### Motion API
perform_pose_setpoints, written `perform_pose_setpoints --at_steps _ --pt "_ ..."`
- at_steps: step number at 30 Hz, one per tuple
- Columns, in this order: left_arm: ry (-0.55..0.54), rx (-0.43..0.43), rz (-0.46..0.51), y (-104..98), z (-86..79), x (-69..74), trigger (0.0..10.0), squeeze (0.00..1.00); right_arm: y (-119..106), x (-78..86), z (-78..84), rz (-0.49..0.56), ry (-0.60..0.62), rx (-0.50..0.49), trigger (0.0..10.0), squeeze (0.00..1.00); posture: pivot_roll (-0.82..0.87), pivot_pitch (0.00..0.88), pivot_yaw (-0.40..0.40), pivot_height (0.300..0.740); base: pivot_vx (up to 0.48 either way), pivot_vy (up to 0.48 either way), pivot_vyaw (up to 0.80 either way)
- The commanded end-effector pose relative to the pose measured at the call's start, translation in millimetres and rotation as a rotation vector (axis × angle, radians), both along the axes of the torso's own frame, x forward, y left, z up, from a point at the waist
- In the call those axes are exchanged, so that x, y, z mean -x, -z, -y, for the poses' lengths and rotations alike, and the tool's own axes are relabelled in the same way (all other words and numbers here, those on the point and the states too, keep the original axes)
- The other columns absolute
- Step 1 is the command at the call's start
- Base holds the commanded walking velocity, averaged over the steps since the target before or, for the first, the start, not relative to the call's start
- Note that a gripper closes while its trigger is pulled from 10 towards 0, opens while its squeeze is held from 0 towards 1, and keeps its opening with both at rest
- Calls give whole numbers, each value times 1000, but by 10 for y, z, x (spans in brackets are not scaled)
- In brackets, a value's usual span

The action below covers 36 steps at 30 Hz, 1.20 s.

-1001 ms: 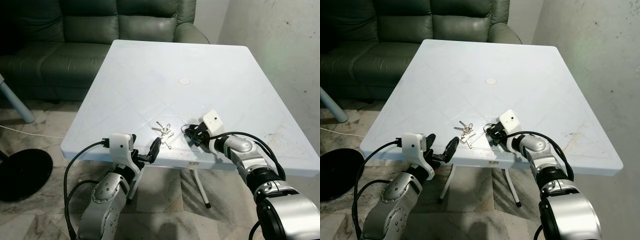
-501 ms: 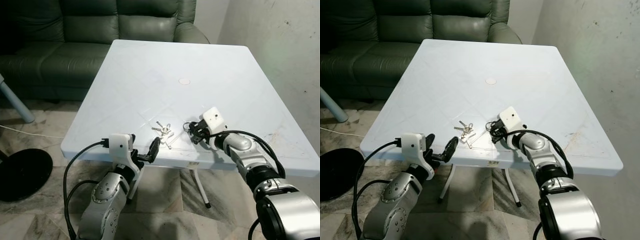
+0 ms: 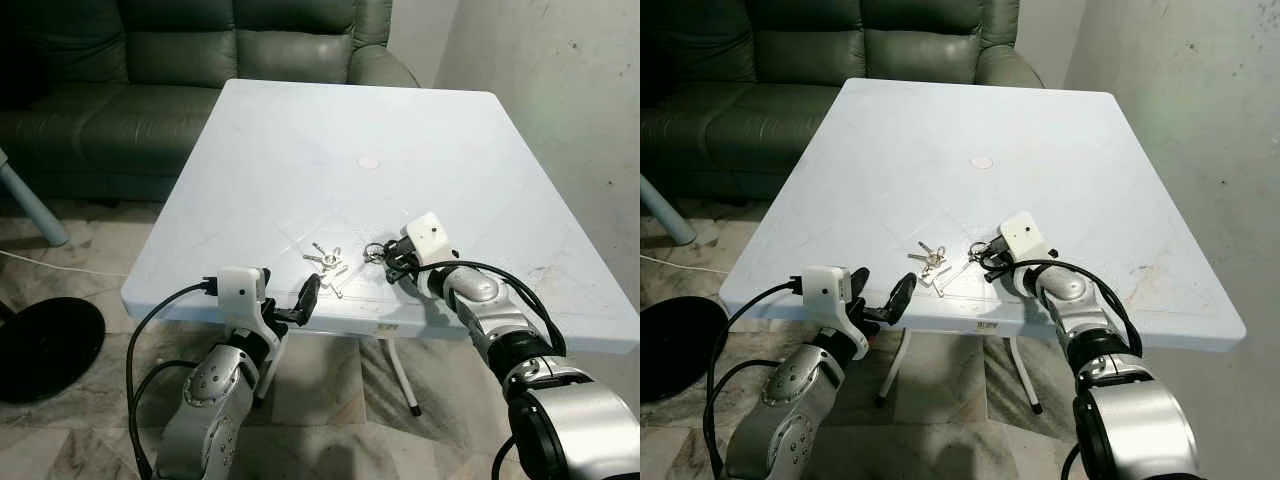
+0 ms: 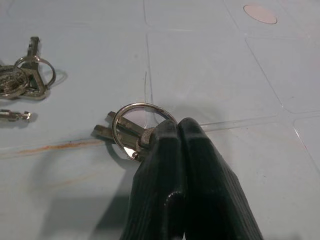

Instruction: Hang keys on a hook

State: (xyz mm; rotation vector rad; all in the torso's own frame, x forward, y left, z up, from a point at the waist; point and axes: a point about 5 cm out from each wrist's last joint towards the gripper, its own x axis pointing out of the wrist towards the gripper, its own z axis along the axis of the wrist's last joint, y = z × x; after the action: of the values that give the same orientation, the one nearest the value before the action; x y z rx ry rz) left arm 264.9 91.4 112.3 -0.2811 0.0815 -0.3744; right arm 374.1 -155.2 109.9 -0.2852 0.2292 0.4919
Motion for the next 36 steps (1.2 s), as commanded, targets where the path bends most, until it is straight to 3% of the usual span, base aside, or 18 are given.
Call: perform_pose_setpoints --at_steps 1,4,5,6,7,17,18,19,20,23,24,27,28,29,32,34,35,36 --pt "8 37 18 -67 98 -2 10000 0 35 12 22 -28 14 -20 10000 1000 67 74 -72 732 0 0 0" --pt "7 37 18 -68 98 -3 10000 0 28 8 25 -20 10 11 10000 1000 67 72 -73 732 0 0 0" --pt "7 38 18 -68 98 -3 10000 0 24 9 17 -24 -2 2 10000 322 67 72 -73 732 0 0 0" --pt "7 40 18 -68 99 -4 10000 0 17 6 9 -32 -17 -4 10000 306 67 69 -73 732 0 0 0" --pt "7 40 18 -68 99 -5 10000 0 16 5 9 -37 -17 -7 10000 0 67 69 -73 732 0 0 0" --pt "4 41 22 -78 99 -9 10000 0 17 24 -16 -36 -75 -6 10000 0 70 65 -74 732 0 0 0" --pt "2 42 21 -78 97 -9 10000 0 7 20 -9 -20 -72 9 8039 0 71 65 -74 732 0 0 0" --pt "2 42 21 -79 98 -9 10000 0 18 20 -4 -36 -67 9 8549 0 71 65 -74 732 0 0 0" --pt "2 42 21 -79 98 -9 10000 0 23 23 -3 -46 -70 -1 3451 0 71 65 -74 732 0 0 0" --pt "2 42 21 -79 97 -10 10000 0 29 30 -8 -56 -85 -1 3333 0 70 64 -73 732 0 0 0" --pt "2 42 21 -79 98 -12 10000 0 23 35 -13 -47 -101 -5 0 0 69 65 -73 732 0 0 0" --pt "1 42 21 -79 98 -15 10000 0 39 38 -2 -69 -102 6 1765 0 68 64 -72 732 0 0 0" --pt "1 42 21 -81 98 -17 10000 0 34 38 -3 -66 -106 4 4902 0 68 67 -72 732 0 0 0" --pt "0 42 21 -82 98 -18 10000 0 28 35 -3 -59 -106 6 5137 0 68 67 -72 732 0 0 0" --pt "-1 43 21 -83 98 -18 10000 0 31 37 -11 -61 -117 27 10000 0 68 67 -72 732 0 0 0" --pt "-2 44 19 -81 97 -18 10000 0 34 31 -10 -84 -100 -12 10000 0 68 67 -72 732 0 0 0" --pt "-2 44 19 -80 98 -18 10000 0 23 25 -8 -85 -92 -32 10000 1000 69 70 -74 732 0 0 0" --pt "-3 45 19 -80 98 -18 10000 0 12 15 -2 -79 -76 -32 10000 1000 69 70 -74 732 0 0 0"
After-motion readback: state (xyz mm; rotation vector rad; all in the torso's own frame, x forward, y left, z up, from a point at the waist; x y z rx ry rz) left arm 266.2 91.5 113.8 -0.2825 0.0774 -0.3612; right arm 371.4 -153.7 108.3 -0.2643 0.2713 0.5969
